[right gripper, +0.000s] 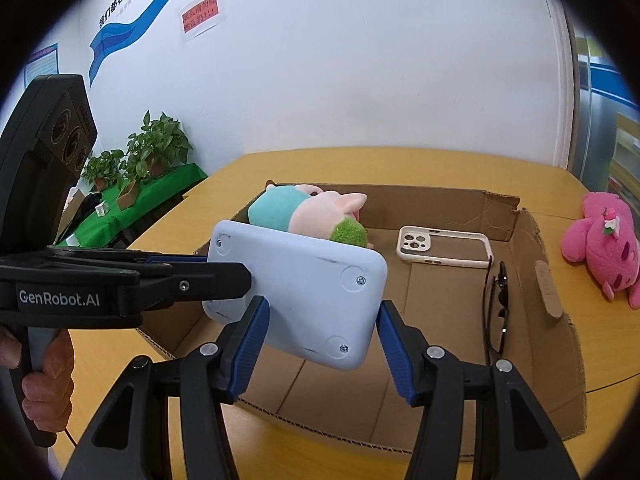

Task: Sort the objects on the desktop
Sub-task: 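Lift the white case with the left gripper and carry it over the cardboard box, then lower the white case into the cardboard box and open the left gripper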

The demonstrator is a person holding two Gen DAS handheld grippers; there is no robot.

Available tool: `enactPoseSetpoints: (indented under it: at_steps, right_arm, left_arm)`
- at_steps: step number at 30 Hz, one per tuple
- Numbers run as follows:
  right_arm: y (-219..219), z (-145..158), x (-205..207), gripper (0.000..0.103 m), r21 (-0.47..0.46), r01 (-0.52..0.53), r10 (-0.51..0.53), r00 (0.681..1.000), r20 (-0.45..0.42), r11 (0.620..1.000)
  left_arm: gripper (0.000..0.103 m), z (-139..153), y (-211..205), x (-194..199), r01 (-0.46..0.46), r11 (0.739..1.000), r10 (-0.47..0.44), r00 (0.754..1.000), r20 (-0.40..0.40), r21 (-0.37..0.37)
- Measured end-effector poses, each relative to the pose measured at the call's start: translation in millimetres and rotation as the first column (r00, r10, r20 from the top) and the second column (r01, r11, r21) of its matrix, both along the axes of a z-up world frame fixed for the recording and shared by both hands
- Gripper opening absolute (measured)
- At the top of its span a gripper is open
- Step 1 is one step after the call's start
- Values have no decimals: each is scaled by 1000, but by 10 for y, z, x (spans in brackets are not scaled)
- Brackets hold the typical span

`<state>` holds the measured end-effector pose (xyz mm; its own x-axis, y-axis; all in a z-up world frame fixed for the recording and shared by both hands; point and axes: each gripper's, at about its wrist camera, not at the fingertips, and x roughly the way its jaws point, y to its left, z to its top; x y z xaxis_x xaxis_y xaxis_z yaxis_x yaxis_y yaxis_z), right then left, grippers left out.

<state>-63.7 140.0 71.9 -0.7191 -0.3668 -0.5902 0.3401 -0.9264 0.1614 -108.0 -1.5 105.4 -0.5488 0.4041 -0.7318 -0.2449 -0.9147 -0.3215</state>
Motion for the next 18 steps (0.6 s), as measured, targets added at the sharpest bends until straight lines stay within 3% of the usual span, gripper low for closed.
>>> enactPoseSetpoints:
  at_steps: [6,10,13,18]
  right_arm:
    - [-289,-217,-232,55,-34,-45,48,994,102,998]
    - [-510,-390,-409,55,-54,-65,75,973,217,996]
    - [-676,-544,-520,55,-31,-81,87,947,310,996]
    - [-826,-832,-663,55,-49,-118,127,861,493,992]
  left_arm:
    - [38,-232,-308,-107,-70,996,74,994,79,-49]
    - [38,-421,-485,-184,-95,992,106,983,147,-79]
    - [38,-595,-566,-226,-96,990,116,971,208,-102]
    - [39,-839,-612,-258,-103,981,148,946,290,-163]
